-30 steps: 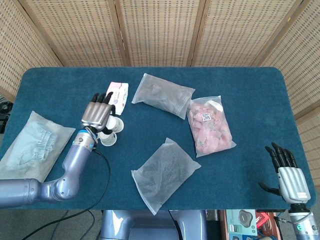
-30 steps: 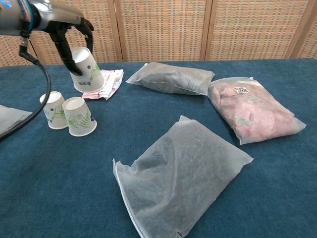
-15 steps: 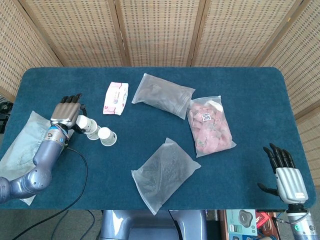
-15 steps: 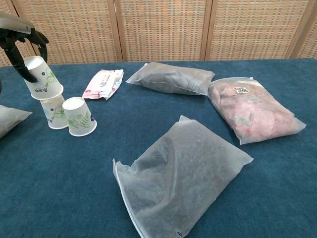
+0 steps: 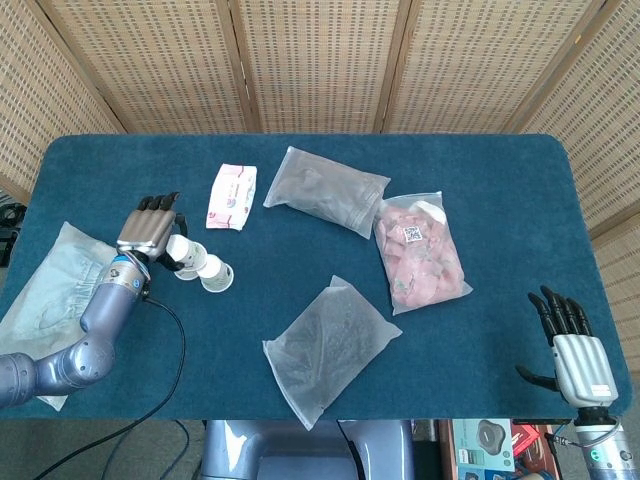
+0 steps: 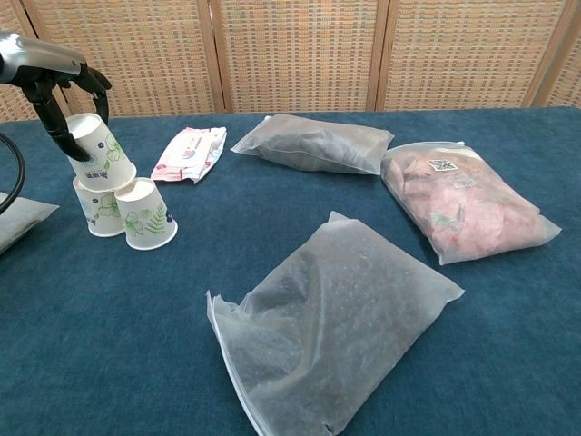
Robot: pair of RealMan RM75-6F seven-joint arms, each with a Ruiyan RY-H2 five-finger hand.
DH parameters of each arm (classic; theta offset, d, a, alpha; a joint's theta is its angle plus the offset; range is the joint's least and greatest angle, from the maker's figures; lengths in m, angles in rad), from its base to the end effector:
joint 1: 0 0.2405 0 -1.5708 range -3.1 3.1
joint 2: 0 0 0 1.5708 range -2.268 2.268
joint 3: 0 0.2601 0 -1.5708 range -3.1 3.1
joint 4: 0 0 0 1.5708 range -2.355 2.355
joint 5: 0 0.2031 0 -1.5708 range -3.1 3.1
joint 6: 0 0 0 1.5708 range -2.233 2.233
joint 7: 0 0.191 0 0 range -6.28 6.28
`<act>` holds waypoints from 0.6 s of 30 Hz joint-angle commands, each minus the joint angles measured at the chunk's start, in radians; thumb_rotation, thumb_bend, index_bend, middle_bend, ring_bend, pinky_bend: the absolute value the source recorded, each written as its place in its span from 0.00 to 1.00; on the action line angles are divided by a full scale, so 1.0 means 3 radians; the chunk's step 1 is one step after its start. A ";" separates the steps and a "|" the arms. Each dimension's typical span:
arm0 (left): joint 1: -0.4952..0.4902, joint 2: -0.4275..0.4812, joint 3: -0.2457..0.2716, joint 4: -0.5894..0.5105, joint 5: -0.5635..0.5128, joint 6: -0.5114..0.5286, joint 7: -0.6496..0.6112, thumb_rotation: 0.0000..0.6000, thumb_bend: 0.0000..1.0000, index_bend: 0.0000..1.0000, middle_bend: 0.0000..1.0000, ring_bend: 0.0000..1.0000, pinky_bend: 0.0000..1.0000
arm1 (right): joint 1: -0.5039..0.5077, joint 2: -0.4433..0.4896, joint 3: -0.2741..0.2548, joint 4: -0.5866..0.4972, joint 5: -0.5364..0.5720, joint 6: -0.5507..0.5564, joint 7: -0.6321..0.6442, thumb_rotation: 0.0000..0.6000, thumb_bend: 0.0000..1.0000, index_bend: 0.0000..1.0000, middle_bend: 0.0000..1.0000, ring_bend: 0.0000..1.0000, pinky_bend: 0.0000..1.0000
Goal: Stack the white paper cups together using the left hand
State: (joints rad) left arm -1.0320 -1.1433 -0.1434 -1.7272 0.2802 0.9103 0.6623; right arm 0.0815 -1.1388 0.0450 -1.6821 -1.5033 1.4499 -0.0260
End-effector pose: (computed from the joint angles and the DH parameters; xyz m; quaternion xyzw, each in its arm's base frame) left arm -0.1581 0.4393 0.0872 -0.6896 -0.4482 -0.2143 0.5270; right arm -0.2987 -0.2242 0.1468 0.5928 -0.4182 0.3958 0.5630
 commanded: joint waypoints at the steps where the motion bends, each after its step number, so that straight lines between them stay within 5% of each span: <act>1: -0.0016 0.0013 0.0005 -0.0020 -0.0010 0.0012 -0.0013 1.00 0.19 0.47 0.00 0.00 0.00 | 0.0000 -0.0002 -0.0006 -0.0003 -0.0003 -0.0006 -0.0010 1.00 0.07 0.00 0.00 0.00 0.00; 5: -0.0034 0.0005 0.0033 -0.0016 -0.0036 -0.0002 -0.0013 1.00 0.19 0.45 0.00 0.00 0.00 | 0.0000 -0.0005 -0.0008 -0.0009 -0.0006 -0.0004 -0.0024 1.00 0.07 0.00 0.00 0.00 0.00; 12: -0.0084 -0.0054 0.0088 0.0028 -0.0124 0.0013 0.0030 1.00 0.19 0.13 0.00 0.00 0.00 | -0.0004 -0.0003 -0.0003 -0.0014 -0.0001 0.0005 -0.0018 1.00 0.07 0.00 0.00 0.00 0.00; 18: -0.0077 -0.0101 0.0076 0.0041 -0.0056 0.0081 -0.0032 1.00 0.19 0.09 0.00 0.00 0.00 | -0.0003 -0.0004 -0.0005 -0.0010 0.0000 -0.0001 -0.0022 1.00 0.07 0.00 0.00 0.00 0.00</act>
State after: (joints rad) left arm -1.0569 -1.1717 -0.1190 -1.7143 0.2586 0.9314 0.6574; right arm 0.0808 -1.1400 0.0435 -1.6852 -1.5034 1.4497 -0.0325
